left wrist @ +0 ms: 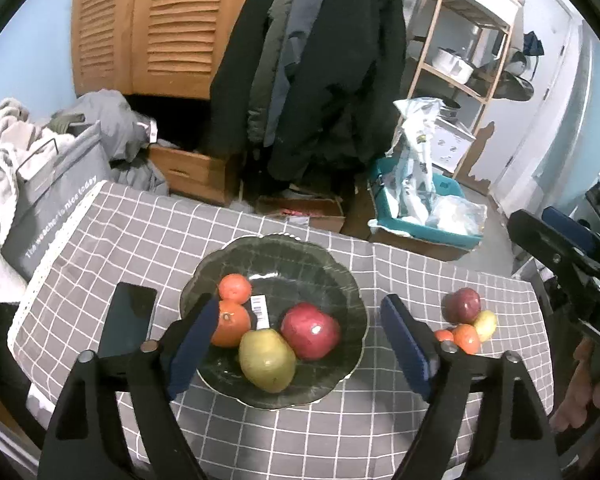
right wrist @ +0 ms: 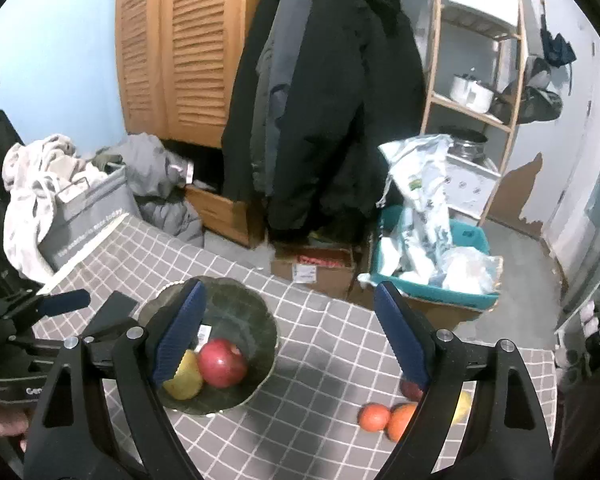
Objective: Organize fruits
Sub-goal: 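Open the right tool releasing the apple, then move both tools back toward the remaining fruit, then lower the left tool onto an orange while the right tool approaches the yellow pear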
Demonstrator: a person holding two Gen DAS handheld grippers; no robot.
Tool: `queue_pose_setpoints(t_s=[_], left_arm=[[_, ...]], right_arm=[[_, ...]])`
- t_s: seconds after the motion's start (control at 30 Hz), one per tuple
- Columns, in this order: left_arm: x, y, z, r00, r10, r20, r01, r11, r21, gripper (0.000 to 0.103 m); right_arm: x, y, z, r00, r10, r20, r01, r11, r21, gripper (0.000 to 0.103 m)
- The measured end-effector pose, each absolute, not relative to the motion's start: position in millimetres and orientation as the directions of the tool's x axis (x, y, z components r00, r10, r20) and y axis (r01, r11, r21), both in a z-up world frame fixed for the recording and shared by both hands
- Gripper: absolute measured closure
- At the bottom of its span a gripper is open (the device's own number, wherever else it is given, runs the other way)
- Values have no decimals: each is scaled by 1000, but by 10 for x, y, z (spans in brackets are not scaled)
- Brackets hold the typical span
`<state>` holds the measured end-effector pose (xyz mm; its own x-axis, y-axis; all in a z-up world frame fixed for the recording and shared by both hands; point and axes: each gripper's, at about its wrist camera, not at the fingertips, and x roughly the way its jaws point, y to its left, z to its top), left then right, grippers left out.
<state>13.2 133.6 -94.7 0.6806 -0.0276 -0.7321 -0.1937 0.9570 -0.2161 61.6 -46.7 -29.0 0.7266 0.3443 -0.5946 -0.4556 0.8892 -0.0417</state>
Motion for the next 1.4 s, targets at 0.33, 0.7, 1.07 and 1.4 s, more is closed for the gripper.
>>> queue_pose_setpoints(t_s=[0.33,0.7,1.07,1.4], left_arm=[[85,1109,-689,720,-49,-692,-140,967,-215,15],[135,785,-527,735,-83,-673,-77,976,-205,12],[275,252,-507,717,-139,-683,22,984,-177,11],[390,-122,-567,687,-173,-706,78,983,-165,11]], right_arm=[[449,-971,-76,779,322,-537,-394,919,-20,17],[334,-1544,-70,809,247,-533,-307,951,-27,17],[281,-2203,-155,822,148,-550,-187,982,-15,17],[231,-2648,-210,828,83,-554,-105,994,-9,17]])
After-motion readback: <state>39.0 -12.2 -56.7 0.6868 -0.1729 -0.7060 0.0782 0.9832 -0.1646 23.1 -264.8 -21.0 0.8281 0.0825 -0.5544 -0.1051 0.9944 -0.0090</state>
